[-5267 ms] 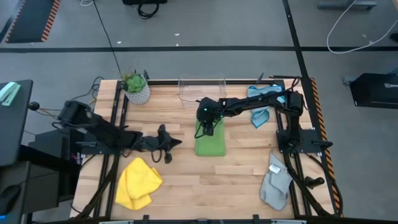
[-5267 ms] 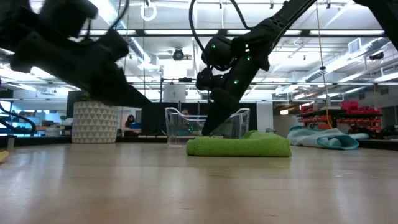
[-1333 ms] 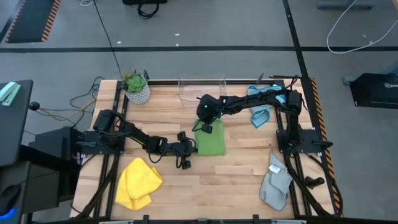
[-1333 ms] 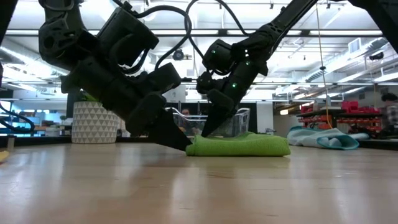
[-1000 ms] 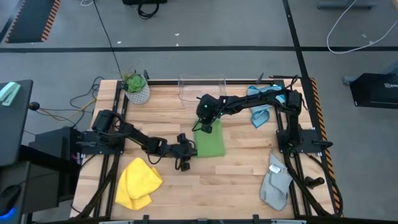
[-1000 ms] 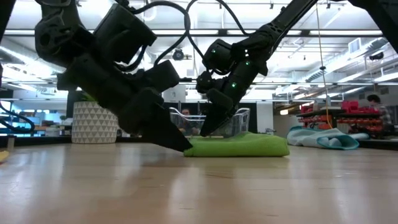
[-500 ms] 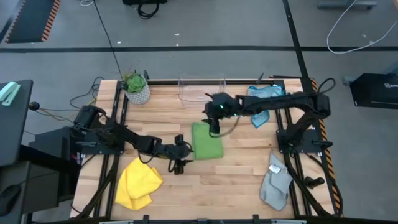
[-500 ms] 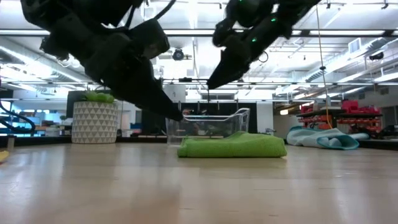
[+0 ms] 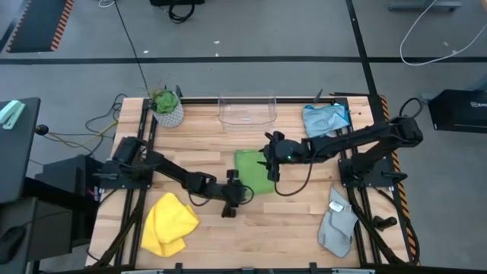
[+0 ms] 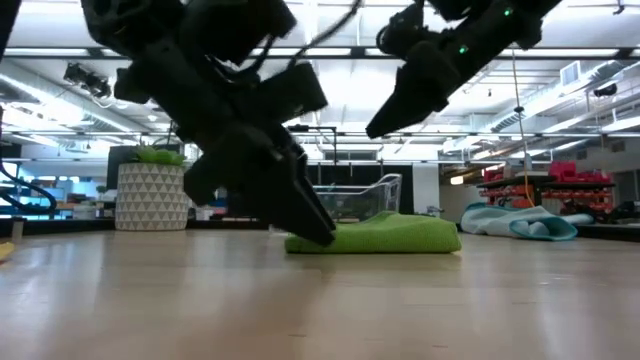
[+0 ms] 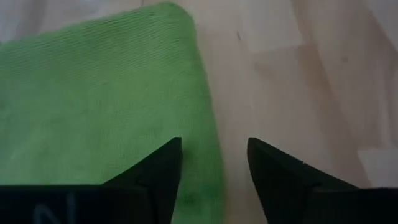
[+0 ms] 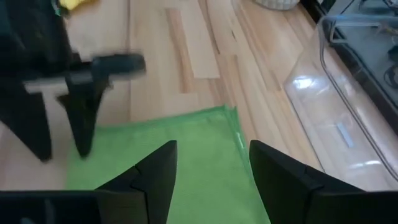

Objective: Fold microfiber towels
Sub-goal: Fold the green microfiber cloth

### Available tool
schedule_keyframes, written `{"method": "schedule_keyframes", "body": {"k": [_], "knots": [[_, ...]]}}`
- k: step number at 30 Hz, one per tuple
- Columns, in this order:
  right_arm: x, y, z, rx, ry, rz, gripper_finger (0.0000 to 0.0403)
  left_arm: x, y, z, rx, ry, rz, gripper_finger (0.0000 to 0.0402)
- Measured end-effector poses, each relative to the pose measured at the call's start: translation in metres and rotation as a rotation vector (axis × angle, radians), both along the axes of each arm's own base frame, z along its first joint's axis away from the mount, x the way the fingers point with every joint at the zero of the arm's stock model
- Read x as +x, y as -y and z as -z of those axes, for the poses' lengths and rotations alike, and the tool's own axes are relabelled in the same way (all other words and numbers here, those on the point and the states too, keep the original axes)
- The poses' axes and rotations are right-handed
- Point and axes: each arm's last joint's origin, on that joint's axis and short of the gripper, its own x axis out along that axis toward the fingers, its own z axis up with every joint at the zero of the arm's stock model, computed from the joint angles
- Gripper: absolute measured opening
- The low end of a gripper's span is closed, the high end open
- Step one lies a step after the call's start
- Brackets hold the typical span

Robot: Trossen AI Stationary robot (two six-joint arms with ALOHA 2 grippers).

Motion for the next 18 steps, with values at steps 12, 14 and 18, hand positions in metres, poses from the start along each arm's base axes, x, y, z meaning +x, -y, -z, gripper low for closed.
{"method": "schedule_keyframes", "body": {"k": [12, 14, 18], "knots": [[-0.004, -0.04, 0.005, -0.022, -0.042, -0.133, 0.0223, 0.006, 0.0, 0.009, 0.034, -0.063, -0.008, 0.0067], [-0.005, -0.051, 0.01, -0.02, -0.061, -0.154, 0.0231, 0.006, 0.0, 0.007, 0.039, -0.062, -0.005, 0.0038], [-0.008, -0.073, 0.018, -0.025, -0.078, -0.17, 0.0251, 0.006, -0.003, 0.0, 0.011, -0.043, -0.001, 0.0012]]}}
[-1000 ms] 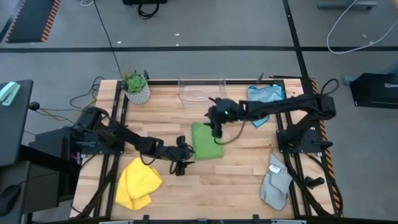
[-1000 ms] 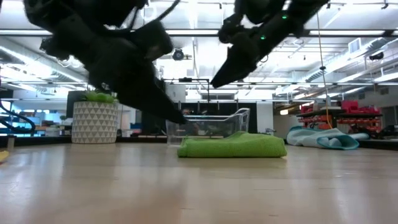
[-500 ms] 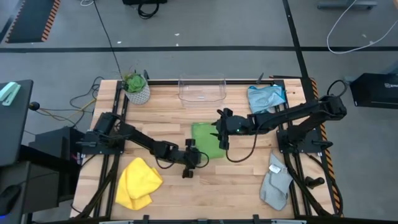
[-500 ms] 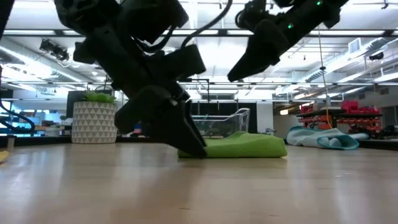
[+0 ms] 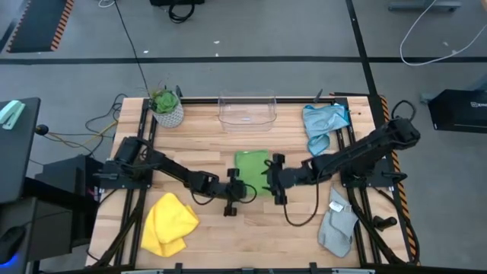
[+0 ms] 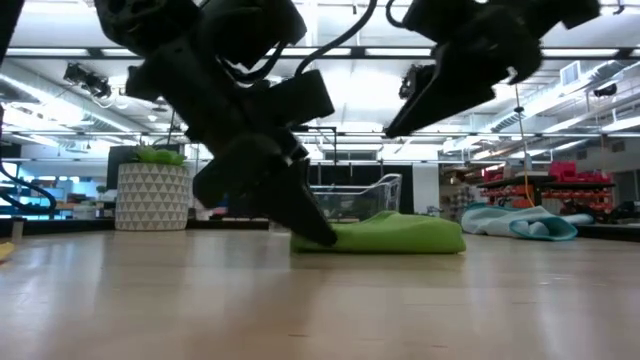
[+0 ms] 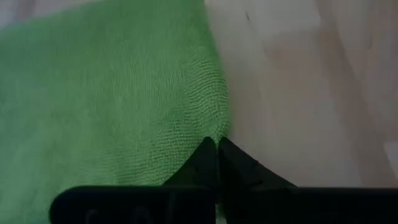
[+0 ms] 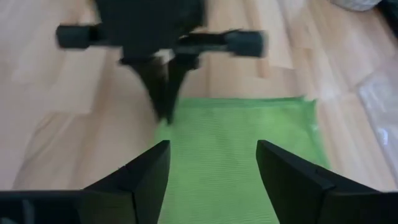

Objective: Fold microfiber towels
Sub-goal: Fold the green microfiber cloth

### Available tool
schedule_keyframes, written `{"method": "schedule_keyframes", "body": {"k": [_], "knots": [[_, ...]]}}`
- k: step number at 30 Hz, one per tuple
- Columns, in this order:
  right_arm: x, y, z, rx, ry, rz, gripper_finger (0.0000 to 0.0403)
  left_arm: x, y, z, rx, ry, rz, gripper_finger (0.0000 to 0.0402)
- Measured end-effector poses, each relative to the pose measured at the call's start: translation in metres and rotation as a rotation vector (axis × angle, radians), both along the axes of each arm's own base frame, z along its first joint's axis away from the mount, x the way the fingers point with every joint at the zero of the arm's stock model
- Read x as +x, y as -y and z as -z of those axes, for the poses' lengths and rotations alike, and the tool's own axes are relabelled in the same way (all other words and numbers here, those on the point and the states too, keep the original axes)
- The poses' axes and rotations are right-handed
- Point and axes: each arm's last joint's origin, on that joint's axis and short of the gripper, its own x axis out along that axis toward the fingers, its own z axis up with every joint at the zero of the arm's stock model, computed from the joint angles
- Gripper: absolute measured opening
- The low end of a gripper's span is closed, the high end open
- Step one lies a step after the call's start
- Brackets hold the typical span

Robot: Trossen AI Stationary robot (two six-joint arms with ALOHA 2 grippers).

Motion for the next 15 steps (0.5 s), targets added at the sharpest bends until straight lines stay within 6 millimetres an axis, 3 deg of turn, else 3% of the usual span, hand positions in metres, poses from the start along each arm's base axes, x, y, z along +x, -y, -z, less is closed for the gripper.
{"method": "schedule_keyframes", "body": {"k": [8, 15], "knots": [[-0.002, -0.03, 0.029, 0.021, -0.074, 0.029, 0.0281, 0.005, -0.008, -0.009, -0.116, 0.055, -0.061, 0.0009], [0.007, -0.048, 0.057, -0.074, -0.137, 0.037, 0.026, 0.01, -0.015, -0.012, -0.19, 0.099, -0.093, 0.0011]]}}
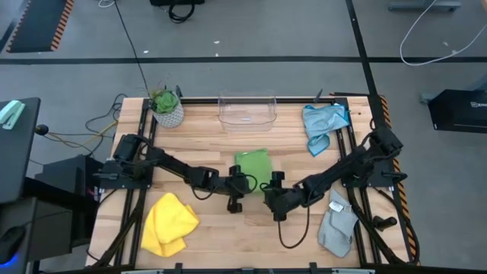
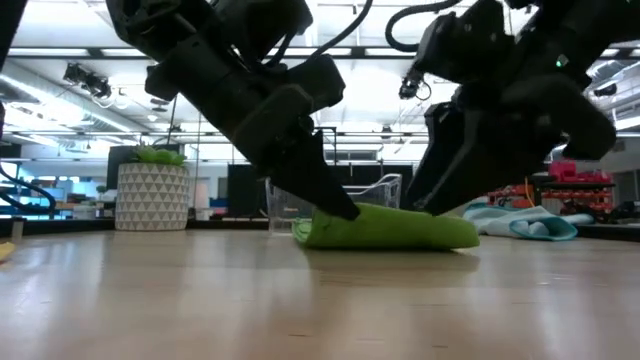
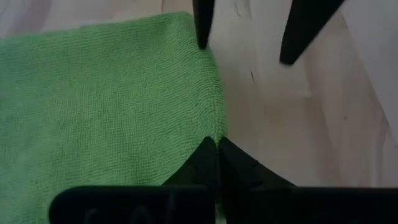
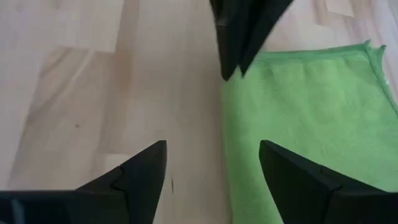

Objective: Fold microfiber towels
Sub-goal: Fold the green microfiber cloth

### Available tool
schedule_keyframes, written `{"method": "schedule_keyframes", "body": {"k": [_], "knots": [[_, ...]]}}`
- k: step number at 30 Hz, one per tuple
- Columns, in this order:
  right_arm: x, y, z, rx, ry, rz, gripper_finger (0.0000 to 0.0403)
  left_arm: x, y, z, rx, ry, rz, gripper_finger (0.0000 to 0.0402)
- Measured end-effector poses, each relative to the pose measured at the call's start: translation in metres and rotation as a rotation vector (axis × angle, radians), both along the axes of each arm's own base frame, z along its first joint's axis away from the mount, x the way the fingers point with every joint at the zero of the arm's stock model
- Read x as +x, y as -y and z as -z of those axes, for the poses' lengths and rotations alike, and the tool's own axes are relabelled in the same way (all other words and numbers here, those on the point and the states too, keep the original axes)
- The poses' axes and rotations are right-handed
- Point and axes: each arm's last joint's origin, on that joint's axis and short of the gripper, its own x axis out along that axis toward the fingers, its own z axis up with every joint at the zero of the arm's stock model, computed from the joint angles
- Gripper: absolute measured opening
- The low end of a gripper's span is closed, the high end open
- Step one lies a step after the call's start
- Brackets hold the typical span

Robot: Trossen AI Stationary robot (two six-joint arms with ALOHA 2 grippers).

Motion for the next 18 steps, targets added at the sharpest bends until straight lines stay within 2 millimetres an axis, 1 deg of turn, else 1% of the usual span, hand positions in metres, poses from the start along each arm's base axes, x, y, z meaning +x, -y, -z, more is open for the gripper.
{"method": "schedule_keyframes", "body": {"k": [5, 7, 12, 18], "knots": [[0.006, -0.005, 0.005, -0.119, 0.019, 0.058, 0.023, 0.002, 0.0, -0.002, -0.007, 0.026, 0.003, 0.001], [0.005, -0.004, 0.006, -0.148, 0.013, 0.069, 0.0216, 0.002, 0.001, -0.003, -0.015, 0.034, 0.008, 0.0013], [0.006, -0.003, 0.011, -0.159, -0.005, 0.07, 0.0179, 0.003, 0.0, -0.004, -0.034, 0.046, -0.002, 0.0008], [0.006, -0.002, 0.022, -0.176, -0.053, 0.066, 0.0143, 0.004, -0.003, -0.005, -0.054, 0.059, -0.026, 0.0012]]}}
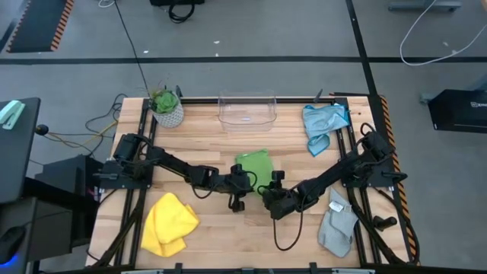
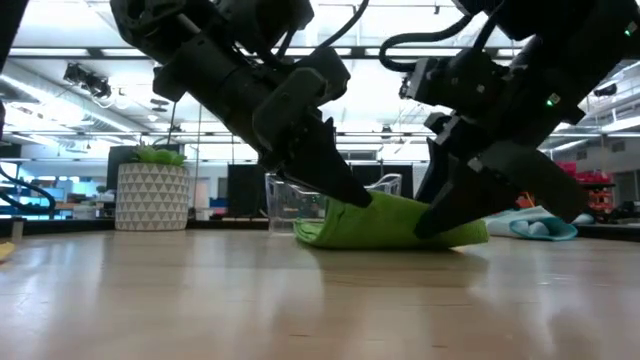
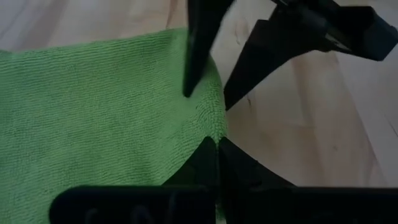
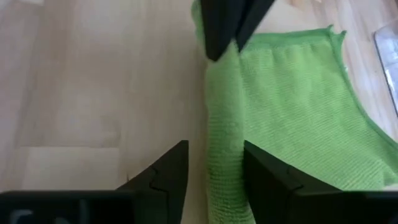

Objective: Fold microfiber towels
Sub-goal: Fold the green microfiber cloth

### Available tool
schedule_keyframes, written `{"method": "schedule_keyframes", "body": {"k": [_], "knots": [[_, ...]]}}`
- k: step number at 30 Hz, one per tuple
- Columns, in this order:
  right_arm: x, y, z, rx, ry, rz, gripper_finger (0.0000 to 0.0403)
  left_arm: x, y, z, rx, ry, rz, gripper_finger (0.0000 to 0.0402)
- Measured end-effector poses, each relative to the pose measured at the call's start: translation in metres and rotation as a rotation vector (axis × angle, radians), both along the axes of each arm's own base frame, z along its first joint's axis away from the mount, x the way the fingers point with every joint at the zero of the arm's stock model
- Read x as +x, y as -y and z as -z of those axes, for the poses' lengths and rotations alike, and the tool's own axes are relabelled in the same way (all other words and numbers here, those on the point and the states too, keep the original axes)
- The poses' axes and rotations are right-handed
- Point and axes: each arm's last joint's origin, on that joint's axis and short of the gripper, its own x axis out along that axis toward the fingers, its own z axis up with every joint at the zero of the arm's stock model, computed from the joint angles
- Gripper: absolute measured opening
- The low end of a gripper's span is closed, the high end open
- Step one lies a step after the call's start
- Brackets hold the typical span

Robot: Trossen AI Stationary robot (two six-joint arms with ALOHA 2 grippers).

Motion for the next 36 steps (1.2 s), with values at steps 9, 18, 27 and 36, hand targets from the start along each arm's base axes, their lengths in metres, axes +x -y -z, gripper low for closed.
{"method": "schedule_keyframes", "body": {"k": [9, 18, 27, 36], "knots": [[0.0, 0.001, -0.007, -0.027, 0.05, 0.039, 0.0038, 0.0, 0.0, 0.0, -0.003, 0.002, -0.003, 0.0016], [-0.002, 0.003, -0.014, 0.003, 0.052, 0.039, 0.0009, -0.008, -0.002, -0.035, 0.016, 0.055, 0.018, 0.0083], [-0.003, -0.001, -0.015, 0.074, 0.008, -0.024, 0.0008, -0.029, -0.016, -0.061, 0.073, 0.104, 0.038, 0.0145], [0.005, -0.019, -0.036, 0.11, -0.039, -0.132, 0.001, -0.038, -0.035, -0.005, 0.047, 0.086, -0.032, 0.005]]}}
